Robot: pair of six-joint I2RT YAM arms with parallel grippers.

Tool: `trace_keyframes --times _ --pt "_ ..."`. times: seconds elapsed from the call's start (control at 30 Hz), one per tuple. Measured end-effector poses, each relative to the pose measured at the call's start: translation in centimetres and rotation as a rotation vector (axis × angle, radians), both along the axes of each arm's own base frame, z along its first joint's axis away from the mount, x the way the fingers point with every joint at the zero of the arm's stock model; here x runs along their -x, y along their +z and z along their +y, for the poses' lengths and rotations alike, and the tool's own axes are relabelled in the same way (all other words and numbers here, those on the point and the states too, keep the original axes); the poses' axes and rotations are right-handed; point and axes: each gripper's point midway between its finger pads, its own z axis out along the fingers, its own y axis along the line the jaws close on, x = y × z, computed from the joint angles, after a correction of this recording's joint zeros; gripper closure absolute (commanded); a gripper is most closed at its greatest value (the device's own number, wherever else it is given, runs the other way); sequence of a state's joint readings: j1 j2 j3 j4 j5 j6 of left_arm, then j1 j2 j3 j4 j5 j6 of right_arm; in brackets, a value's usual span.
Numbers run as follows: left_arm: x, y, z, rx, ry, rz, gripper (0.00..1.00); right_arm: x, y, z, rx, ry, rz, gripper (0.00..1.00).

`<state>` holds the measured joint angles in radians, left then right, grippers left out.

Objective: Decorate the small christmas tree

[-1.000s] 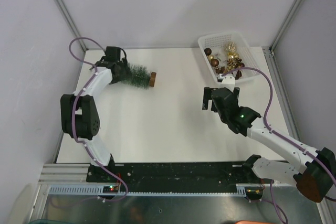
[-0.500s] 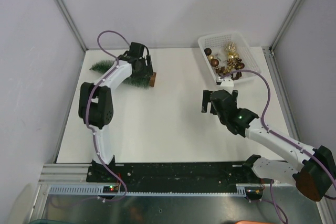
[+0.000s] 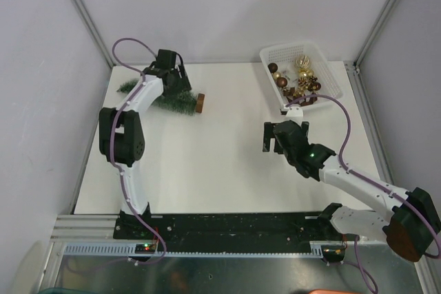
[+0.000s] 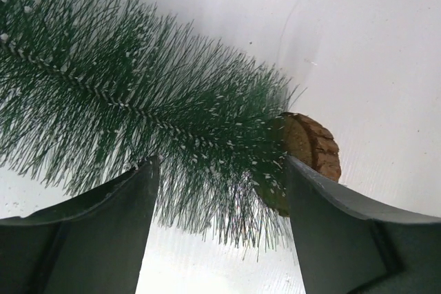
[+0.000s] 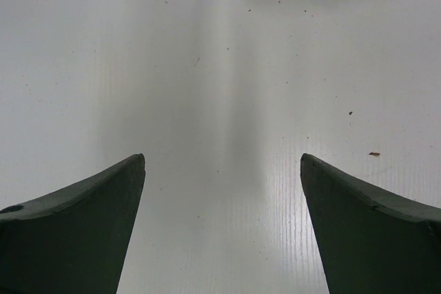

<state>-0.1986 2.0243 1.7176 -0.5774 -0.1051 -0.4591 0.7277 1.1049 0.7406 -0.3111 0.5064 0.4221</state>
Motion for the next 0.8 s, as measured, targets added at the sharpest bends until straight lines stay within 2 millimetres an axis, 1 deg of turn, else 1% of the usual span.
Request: trace_keyframes --times 0.13,0.27,0.37,0.43,0.5,0.6,0.63,0.7,0.8 --pt "0.7 0.3 0.6 0.01 0.02 0.009 0.28 0.1 -0.3 0.2 -0.004 0.005 0.005 0.01" --pt "0.6 1.1 0.4 0.014 0.017 -0.009 0.33 0.1 -0.3 0.4 -0.013 0.011 0.008 0.01" --pt "0.6 0.9 0.2 0.012 0.014 -0.007 0.39 0.2 -0.3 0.5 -0.018 0.012 0.009 0.01" --pt "0.4 0.6 0.0 0.005 0.011 -0.003 0.45 0.2 -0.3 0.5 -0.019 0.012 0.009 0.01" --pt "0.3 0.0 -0.3 -0.002 0.006 0.005 0.57 0.2 -0.3 0.5 -0.021 0.011 0.008 0.01" --pt "0.4 -1.5 -1.0 -0.017 -0.007 0.029 0.81 0.4 -0.3 0.3 -0.023 0.01 0.006 0.01" --pt "0.5 -2.1 -1.2 -0.024 -0.015 0.039 0.86 0.4 -0.3 0.2 -0.024 0.01 0.005 0.01" --pt "0.6 -3.1 -1.7 -0.035 -0.033 0.059 0.92 0.5 -0.2 0.2 -0.026 0.01 0.004 0.02" --pt "0.6 -3.8 -2.7 -0.039 -0.075 0.067 0.95 0.6 -0.1 0.1 -0.027 0.009 0.002 0.02"
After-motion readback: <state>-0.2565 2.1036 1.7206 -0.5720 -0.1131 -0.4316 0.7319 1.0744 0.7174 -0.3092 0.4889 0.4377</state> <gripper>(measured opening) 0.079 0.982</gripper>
